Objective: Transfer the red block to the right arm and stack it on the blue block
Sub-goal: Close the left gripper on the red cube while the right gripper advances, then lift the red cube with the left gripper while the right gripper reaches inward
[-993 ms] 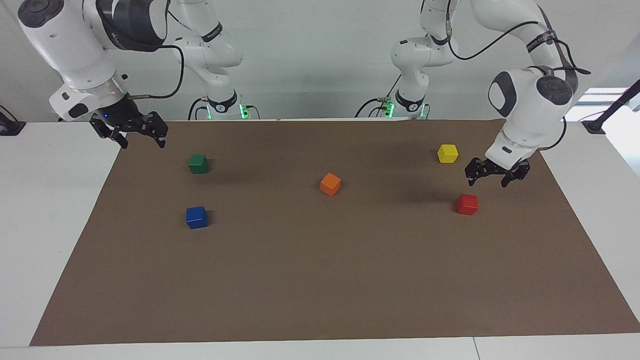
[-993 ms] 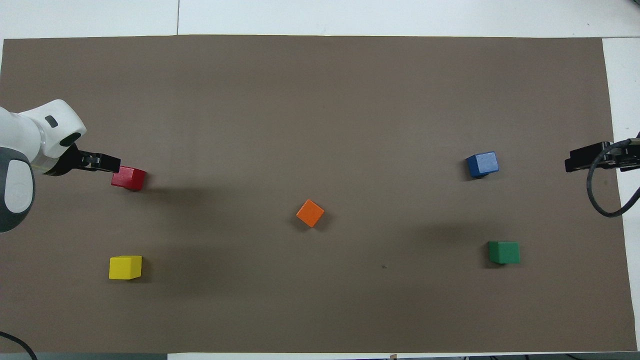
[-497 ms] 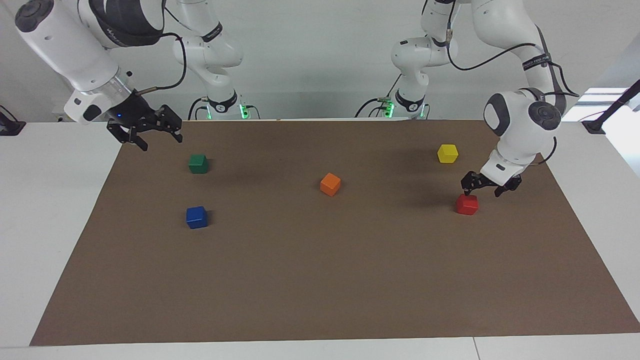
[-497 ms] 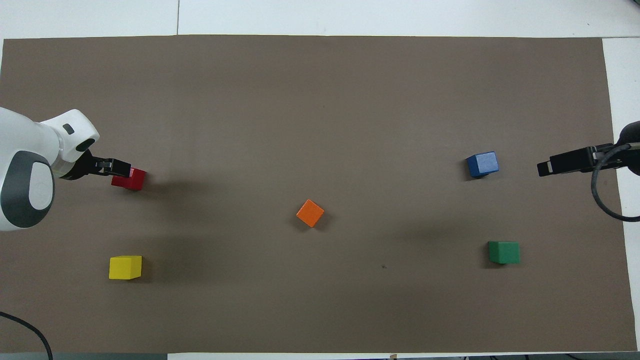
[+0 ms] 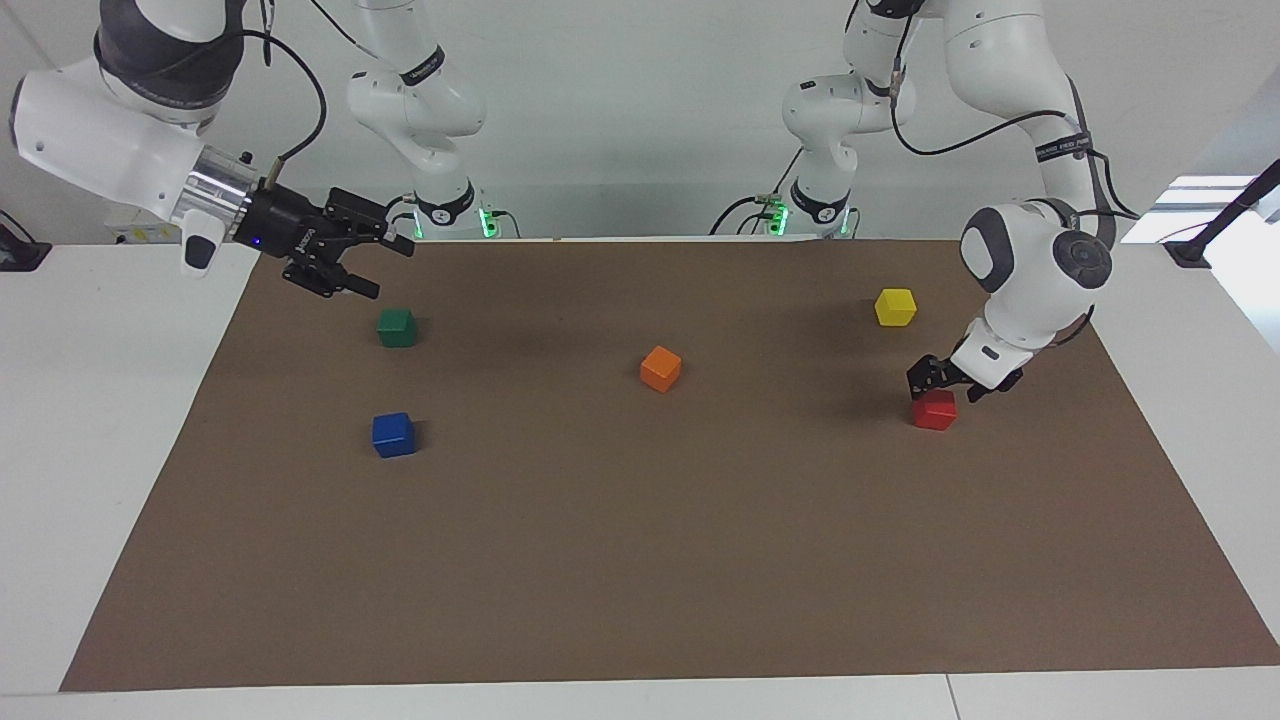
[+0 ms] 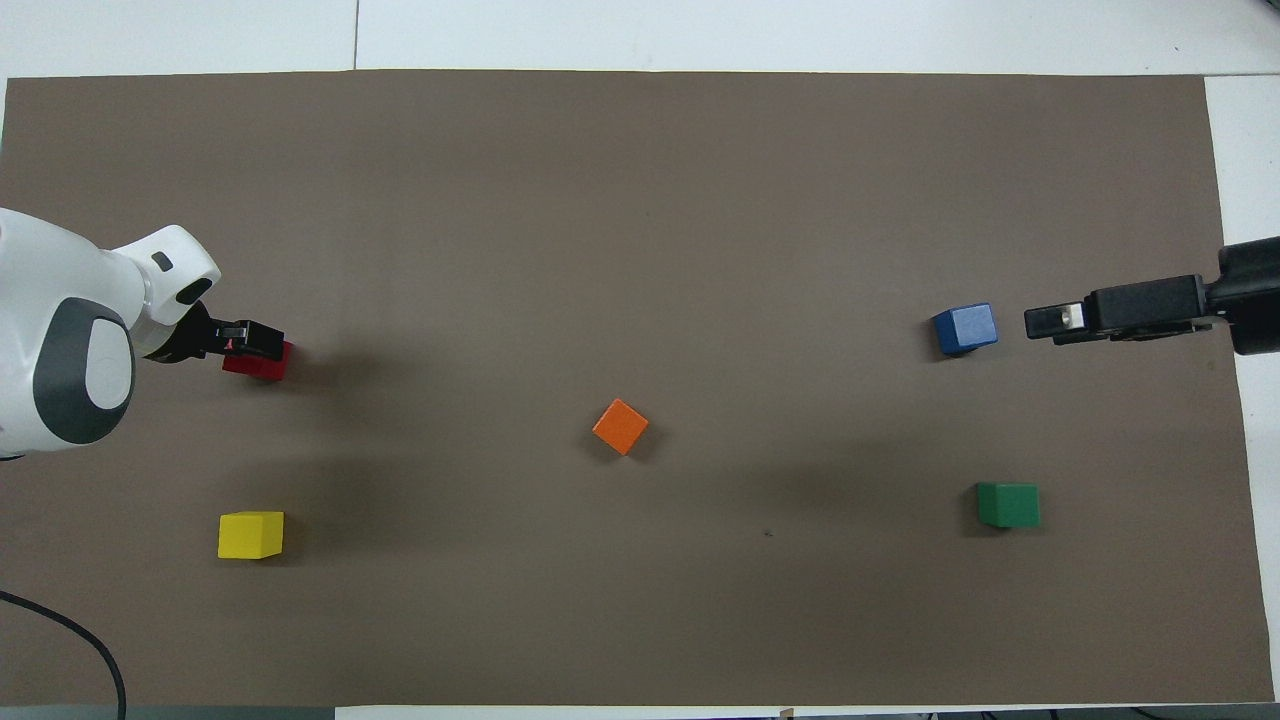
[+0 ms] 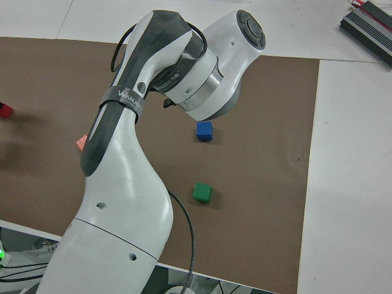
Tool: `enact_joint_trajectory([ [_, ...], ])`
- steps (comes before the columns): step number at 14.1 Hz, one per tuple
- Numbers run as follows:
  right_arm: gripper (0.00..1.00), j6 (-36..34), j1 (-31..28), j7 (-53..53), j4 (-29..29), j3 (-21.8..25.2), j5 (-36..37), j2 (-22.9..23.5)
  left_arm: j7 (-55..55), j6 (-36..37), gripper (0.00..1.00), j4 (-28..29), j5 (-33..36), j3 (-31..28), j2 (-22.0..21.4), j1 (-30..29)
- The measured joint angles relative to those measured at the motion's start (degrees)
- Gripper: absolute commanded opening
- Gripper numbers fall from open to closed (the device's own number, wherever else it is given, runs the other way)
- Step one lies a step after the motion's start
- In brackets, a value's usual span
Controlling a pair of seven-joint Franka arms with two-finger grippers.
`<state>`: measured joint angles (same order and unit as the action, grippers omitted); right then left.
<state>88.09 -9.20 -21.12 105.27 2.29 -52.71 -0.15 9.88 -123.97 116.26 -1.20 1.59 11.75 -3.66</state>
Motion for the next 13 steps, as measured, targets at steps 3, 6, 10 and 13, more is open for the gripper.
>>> enact_joint_trajectory([
  [3, 1.00, -1.37, -0.11, -6.75, 1.88, -0.02, -9.41, 4.04, 0.00, -1.41, 1.00, -0.14, -0.01, 0.00, 1.81, 0.00],
  [6, 1.00, -7.45, -1.70, -18.08, 4.88, 0.02, -16.47, 9.60, 0.04, -2.52, 1.00, -0.19, -0.01, 0.00, 2.88, 0.00],
  [10, 1.00, -16.99, -3.05, -27.59, 5.91, -0.06, -29.84, 20.42, 0.30, -3.56, 1.00, -0.18, -0.01, 0.01, 3.57, 0.00],
  [13, 1.00, -20.35, -0.27, -26.21, 5.75, -0.66, -39.62, 24.15, 0.33, -3.79, 1.00, -0.18, -0.01, 0.00, 3.80, 0.00],
])
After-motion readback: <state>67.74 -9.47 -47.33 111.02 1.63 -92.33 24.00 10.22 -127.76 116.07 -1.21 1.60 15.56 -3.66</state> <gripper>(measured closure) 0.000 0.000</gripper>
